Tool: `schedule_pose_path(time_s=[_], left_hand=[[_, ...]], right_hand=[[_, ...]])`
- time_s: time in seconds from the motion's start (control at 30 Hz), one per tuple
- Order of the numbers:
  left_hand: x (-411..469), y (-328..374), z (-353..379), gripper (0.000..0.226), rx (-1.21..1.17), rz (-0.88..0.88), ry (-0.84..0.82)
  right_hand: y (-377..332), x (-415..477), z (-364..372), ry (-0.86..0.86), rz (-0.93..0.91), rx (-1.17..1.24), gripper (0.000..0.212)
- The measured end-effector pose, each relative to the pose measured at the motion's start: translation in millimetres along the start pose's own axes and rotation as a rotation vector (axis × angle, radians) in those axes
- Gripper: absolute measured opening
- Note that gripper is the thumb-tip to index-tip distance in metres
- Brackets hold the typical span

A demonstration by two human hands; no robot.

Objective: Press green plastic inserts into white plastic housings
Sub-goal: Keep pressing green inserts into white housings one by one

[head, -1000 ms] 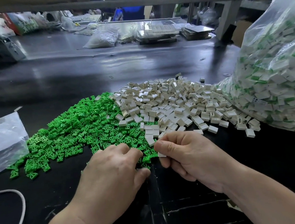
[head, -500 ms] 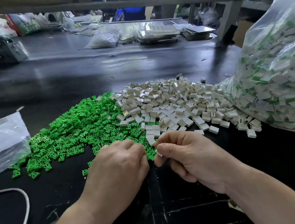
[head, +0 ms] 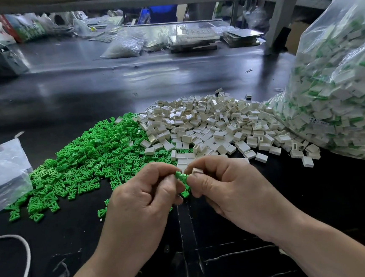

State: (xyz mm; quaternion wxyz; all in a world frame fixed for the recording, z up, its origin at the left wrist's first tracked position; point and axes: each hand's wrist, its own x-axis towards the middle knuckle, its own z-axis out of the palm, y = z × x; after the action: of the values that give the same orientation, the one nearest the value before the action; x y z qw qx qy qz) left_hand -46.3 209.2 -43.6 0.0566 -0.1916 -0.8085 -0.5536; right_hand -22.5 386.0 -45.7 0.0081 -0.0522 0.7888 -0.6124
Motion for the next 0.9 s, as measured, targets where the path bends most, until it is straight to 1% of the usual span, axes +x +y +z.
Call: schedule_pose_path(time_s=[0.1, 0.23, 0.33, 0.37, 0.4, 0.47, 0.5, 0.57, 0.63, 0.7, 0.77, 0.83, 0.9], left_hand=[[-1.5, 1.6, 2.5, 0.017, -0.061, -0.017, -0.006], [-0.8, 1.6, 1.2, 0.020, -0.186, -0.056, 0.005], [0.8, 0.4, 0.8, 0.017, -0.269, -0.083, -0.011], [1.4, -0.4, 1.0, 0.012, -0.318, -0.098, -0.020], [1.7, -0.1, 0.7, 0.007, -0.368, -0.117, -0.025], [2.2, -0.3, -0.4, 0.015, -0.435, -0.138, -0.015], [2.2, -0.7, -1.1, 0.018, -0.448, -0.137, -0.014], [1.5, 0.0, -2.8, 0.018, -0.446, -0.109, -0.037], [0.4, -0.2, -3.4, 0.017, -0.445, -0.084, -0.067], [-0.3, -1.4, -3.4, 0.018, -0.460, -0.093, -0.073], [0.2, -1.3, -4.1, 0.015, -0.465, -0.107, -0.063], [0.5, -2.2, -4.8, 0.010, -0.472, -0.109, -0.060], [0.5, -3.1, -5.0, 0.009, -0.449, -0.100, -0.055]], right_hand=[[-0.3, -2.2, 3.9, 0.006, -0.036, -0.038, 0.007], [-3.3, -3.7, 5.6, 0.016, -0.101, -0.060, 0.009], [-6.2, -3.4, 1.5, 0.049, -0.091, -0.061, 0.010], [-7.3, -3.3, -0.1, 0.043, -0.052, -0.003, 0.011], [-7.8, -2.8, -1.8, 0.025, 0.008, 0.105, 0.014], [-9.4, -1.2, -3.8, -0.022, 0.127, 0.370, 0.028], [-9.8, -0.1, -3.8, -0.039, 0.164, 0.477, 0.031], [-9.9, 1.1, -2.5, -0.072, 0.204, 0.626, 0.023], [-10.0, 0.8, -1.1, -0.115, 0.232, 0.705, 0.022], [-9.9, 0.2, 0.0, -0.141, 0.239, 0.718, 0.024], [-9.7, -0.1, 0.8, -0.147, 0.229, 0.703, 0.019], [-10.5, 0.0, 1.1, -0.133, 0.214, 0.646, 0.015], [-10.3, -0.4, 1.2, -0.106, 0.192, 0.544, 0.015]])
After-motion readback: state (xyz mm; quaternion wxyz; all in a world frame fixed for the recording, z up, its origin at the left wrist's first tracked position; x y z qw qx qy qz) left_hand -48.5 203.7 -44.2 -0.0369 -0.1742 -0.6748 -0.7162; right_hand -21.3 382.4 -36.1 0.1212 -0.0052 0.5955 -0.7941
